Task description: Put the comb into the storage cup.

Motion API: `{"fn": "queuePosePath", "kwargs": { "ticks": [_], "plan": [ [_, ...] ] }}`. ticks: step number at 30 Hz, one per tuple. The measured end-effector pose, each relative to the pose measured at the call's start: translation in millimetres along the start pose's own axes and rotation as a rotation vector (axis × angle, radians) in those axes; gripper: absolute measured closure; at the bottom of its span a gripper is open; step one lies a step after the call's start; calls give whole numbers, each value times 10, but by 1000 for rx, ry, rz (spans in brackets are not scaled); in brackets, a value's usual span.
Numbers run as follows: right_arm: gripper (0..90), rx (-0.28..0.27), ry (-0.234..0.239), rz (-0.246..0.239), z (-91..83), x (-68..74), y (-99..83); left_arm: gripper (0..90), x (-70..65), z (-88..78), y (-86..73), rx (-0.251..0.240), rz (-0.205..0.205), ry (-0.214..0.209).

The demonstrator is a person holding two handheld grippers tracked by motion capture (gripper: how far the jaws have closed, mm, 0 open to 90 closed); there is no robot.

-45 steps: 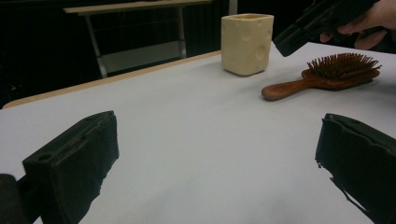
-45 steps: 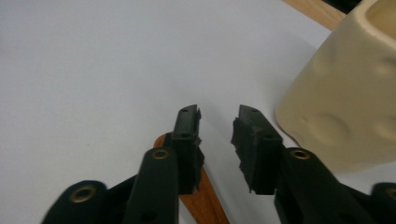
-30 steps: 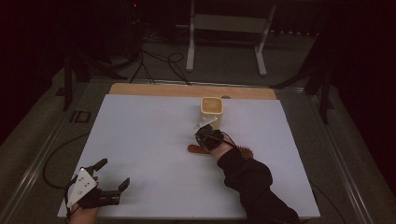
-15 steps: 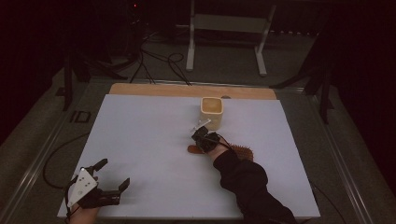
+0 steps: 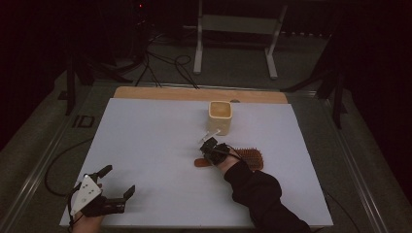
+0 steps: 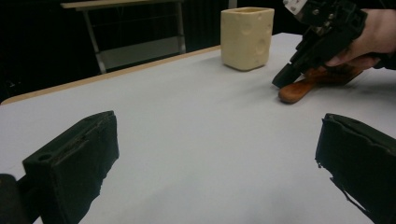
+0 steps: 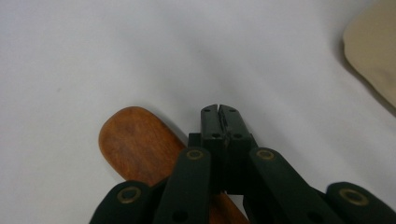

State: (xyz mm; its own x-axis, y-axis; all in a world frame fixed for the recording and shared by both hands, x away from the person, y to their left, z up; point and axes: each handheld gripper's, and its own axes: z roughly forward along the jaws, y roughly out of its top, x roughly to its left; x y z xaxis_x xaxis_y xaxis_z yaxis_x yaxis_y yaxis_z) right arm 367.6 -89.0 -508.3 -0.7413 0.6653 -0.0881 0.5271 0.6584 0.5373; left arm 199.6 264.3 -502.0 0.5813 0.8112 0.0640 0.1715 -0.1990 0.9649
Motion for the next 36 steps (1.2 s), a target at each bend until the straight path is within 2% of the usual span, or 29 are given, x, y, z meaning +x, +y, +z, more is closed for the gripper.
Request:
{"fn": "queuePosePath", "kwargs": {
  "ticks": [6,15,22,33,36],
  "plan": [
    [900,-1,19,-15,-65,63,-87,0,-1,2,1,1,2,-1],
    [900,10,26,-78,-176,149,-228,0,0,0,1,1,1,1],
    [900,13,40,-109,-315,219,-416,0,-2,0,3,2,2,2],
    [900,23,47,-103,-550,187,-760,0,-3,5,1,5,2,2],
    [900,22,45,-77,-618,139,-873,0,-4,8,-1,6,3,2]
  ]
}}
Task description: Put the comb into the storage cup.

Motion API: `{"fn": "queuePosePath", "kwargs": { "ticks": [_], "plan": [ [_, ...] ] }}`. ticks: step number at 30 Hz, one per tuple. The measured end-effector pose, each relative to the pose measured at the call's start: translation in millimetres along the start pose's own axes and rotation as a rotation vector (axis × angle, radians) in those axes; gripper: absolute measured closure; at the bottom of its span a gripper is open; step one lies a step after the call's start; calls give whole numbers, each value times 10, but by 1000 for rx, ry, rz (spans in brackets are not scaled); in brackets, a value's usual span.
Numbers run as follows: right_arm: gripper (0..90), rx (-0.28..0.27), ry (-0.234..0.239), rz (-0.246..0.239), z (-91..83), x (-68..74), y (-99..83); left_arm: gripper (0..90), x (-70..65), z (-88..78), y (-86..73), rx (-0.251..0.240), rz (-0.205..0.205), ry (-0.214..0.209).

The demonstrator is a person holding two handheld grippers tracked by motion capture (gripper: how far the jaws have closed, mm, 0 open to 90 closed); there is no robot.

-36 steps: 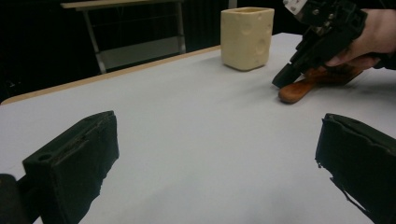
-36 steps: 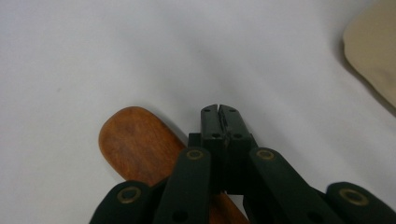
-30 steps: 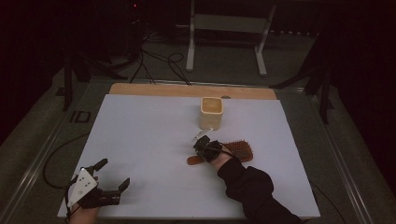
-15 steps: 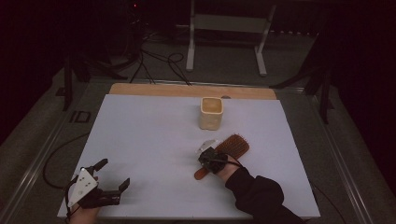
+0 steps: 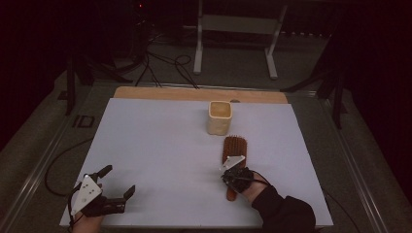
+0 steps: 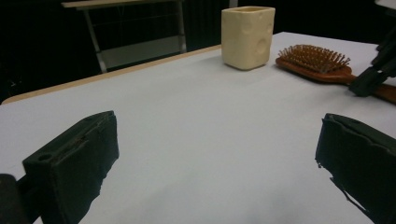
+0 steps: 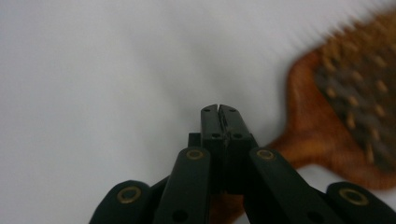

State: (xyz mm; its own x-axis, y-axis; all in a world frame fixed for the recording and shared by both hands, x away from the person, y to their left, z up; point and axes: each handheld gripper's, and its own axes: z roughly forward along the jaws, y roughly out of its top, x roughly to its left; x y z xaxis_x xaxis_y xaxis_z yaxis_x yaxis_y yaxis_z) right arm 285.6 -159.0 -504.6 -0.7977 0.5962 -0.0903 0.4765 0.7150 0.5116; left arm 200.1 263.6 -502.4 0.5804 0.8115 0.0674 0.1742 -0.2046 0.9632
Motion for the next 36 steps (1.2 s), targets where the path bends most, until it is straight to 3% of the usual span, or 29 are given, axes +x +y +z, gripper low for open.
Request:
{"fn": "queuePosePath", "kwargs": {
  "ticks": [6,15,31,36],
  "plan": [
    [900,4,-9,46,-112,-96,-193,0,-4,4,0,3,2,0],
    [900,19,-35,63,-215,-223,-358,0,-6,10,-2,4,-1,2],
    [900,23,-63,83,-300,-413,-442,0,-8,12,-2,7,1,2],
    [900,12,-65,51,-423,-436,-384,0,-10,11,-2,7,1,2]
  ]
}}
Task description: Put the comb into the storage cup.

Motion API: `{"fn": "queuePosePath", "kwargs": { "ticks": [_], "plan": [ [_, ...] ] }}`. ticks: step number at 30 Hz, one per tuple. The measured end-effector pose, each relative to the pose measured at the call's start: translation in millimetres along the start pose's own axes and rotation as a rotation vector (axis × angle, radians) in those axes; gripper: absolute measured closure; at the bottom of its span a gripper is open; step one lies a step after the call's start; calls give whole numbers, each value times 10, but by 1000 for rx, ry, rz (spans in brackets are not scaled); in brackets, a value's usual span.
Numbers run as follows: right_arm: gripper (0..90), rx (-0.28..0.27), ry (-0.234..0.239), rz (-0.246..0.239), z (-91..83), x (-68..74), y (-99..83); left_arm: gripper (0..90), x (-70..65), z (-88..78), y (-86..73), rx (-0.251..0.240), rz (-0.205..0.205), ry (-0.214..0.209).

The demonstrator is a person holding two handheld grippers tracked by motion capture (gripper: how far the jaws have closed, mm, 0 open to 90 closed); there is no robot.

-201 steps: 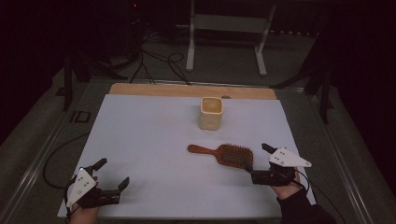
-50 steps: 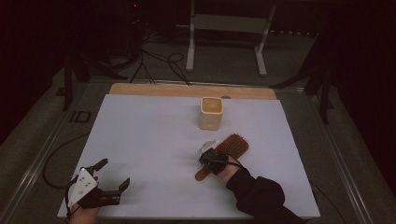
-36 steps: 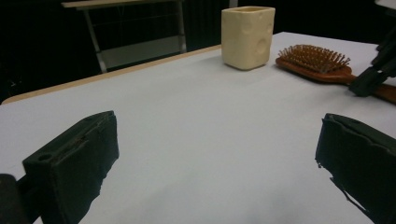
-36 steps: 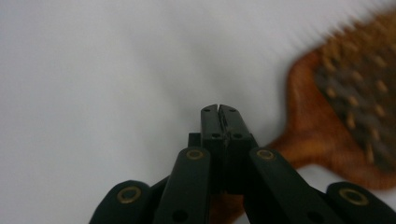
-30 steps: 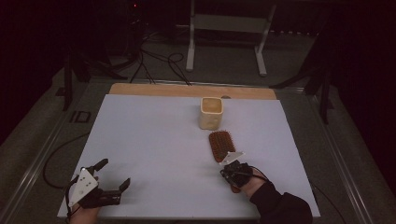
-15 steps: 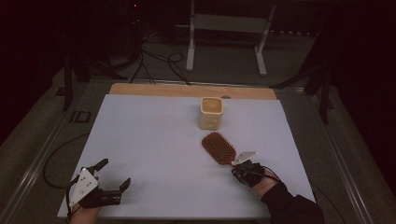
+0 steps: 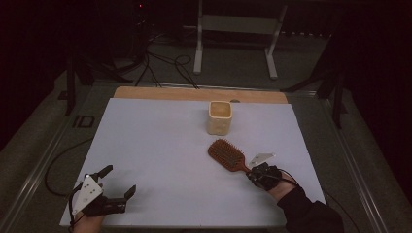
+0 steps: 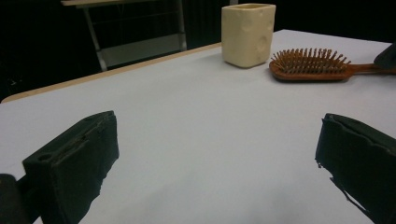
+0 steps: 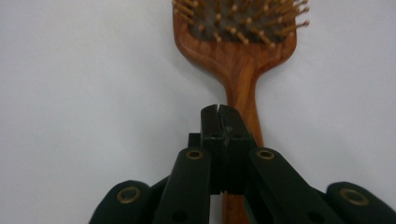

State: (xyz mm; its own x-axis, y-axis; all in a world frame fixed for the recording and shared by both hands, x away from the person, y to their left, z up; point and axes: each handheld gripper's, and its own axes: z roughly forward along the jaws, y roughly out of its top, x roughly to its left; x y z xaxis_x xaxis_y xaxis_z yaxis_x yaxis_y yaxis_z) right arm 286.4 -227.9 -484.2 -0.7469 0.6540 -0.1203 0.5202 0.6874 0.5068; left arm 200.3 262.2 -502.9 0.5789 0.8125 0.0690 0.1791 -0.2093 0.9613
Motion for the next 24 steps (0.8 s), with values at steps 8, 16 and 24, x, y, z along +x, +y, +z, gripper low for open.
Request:
{"fn": "queuePosePath", "kwargs": {
  "ticks": [8,16,24],
  "plan": [
    [900,-20,-13,-45,-162,-83,119,0,1,1,0,0,0,0],
    [888,-9,-3,-71,-221,-166,232,0,7,-1,0,-2,-1,2],
    [682,42,34,-83,-179,-207,321,0,10,-4,0,-3,-3,1]
  ]
}}
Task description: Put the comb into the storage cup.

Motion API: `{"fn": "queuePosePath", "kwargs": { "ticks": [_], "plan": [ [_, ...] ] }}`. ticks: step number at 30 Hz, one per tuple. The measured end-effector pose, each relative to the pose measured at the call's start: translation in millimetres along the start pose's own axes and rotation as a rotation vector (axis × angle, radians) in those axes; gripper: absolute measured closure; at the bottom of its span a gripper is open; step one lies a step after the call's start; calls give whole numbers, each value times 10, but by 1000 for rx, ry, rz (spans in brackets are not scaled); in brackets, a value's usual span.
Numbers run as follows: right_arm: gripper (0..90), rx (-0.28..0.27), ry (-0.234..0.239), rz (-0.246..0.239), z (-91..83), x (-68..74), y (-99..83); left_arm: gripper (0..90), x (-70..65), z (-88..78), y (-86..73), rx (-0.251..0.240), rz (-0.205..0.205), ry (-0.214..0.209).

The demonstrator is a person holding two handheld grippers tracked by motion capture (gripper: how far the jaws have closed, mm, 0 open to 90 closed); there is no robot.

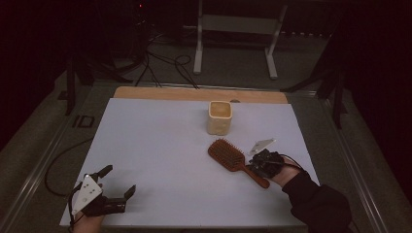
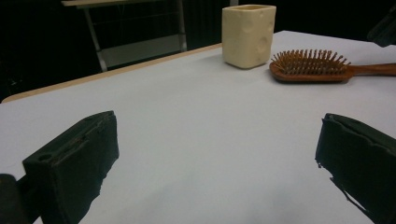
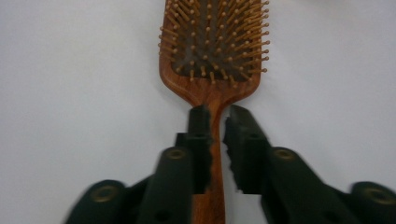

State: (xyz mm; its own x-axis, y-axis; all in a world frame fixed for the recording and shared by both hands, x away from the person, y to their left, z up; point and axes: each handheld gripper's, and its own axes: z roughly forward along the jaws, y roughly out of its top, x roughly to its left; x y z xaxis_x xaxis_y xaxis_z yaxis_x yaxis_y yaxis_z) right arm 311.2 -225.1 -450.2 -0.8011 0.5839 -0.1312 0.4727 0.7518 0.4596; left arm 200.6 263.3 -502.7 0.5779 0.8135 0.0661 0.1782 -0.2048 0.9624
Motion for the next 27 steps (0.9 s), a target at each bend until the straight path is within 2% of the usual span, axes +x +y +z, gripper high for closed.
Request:
{"fn": "queuePosePath", "kwargs": {
  "ticks": [5,8,10,13,16,24,27],
  "plan": [
    [461,30,28,-4,38,-9,52,0,0,-2,0,0,0,1],
    [382,43,31,-9,65,-14,66,0,0,-1,0,0,0,0],
    [365,45,34,-6,73,-12,69,0,0,-1,-1,2,1,0],
    [229,66,46,-7,117,-21,81,0,0,1,-1,2,1,-1],
    [141,80,52,-1,158,-28,89,0,2,-2,-1,1,-1,1],
    [142,94,35,10,254,-43,91,0,3,-3,-1,1,-1,1],
    [185,99,36,11,283,-50,100,0,1,-3,-1,-1,-2,1]
  ]
}}
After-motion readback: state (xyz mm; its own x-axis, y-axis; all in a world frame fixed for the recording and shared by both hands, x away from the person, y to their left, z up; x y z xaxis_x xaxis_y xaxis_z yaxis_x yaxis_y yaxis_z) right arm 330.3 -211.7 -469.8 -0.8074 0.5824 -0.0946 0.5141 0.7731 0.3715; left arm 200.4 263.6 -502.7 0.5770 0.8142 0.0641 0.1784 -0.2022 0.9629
